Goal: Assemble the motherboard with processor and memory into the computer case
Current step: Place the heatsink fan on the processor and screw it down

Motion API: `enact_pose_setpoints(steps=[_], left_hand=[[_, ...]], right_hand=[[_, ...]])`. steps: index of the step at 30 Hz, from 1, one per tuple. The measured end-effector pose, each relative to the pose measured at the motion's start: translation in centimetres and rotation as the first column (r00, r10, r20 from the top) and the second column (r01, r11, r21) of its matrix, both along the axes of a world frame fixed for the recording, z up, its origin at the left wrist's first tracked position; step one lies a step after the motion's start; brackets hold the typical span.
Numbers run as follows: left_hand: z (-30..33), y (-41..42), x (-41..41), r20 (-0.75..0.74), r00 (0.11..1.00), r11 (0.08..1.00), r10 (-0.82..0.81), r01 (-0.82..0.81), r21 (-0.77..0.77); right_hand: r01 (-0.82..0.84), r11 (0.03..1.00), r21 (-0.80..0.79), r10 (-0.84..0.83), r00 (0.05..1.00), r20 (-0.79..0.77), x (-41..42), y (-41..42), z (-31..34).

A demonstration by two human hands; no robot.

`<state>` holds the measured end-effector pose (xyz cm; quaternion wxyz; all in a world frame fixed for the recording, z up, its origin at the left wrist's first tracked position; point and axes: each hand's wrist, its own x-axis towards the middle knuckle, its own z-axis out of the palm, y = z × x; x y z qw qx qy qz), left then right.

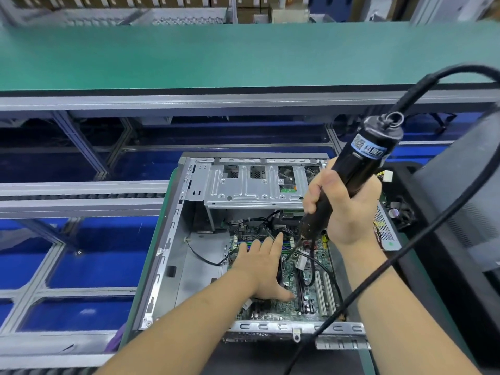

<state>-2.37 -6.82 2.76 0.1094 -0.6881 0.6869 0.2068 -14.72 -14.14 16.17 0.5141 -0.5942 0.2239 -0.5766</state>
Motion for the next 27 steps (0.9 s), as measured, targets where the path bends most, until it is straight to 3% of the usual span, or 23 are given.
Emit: enact_pose_setpoints(steps=[12,18,27], left_hand=[[0.6,-0.3,-0.6,0.071,0.997,0.998,-0.013,0.009,0.061],[0.8,-0.5,-1.3,0.162,0.986,0.997,-0.039,0.027,0.075],[0.7,-0.7,-1.5,0.168,0.984,0.997,-0.063,0.053,0.062]], right_hand=[[-0.057,0.998,-0.002,0.057,0.997,-0.043,0.4,-0.5,-0.1],[-0.224,0.975,-0.016,0.223,0.974,-0.051,0.5,0.1,-0.1],[-0.423,0.906,0.028,0.422,0.895,-0.143,1.8,-0.4,-0.2]])
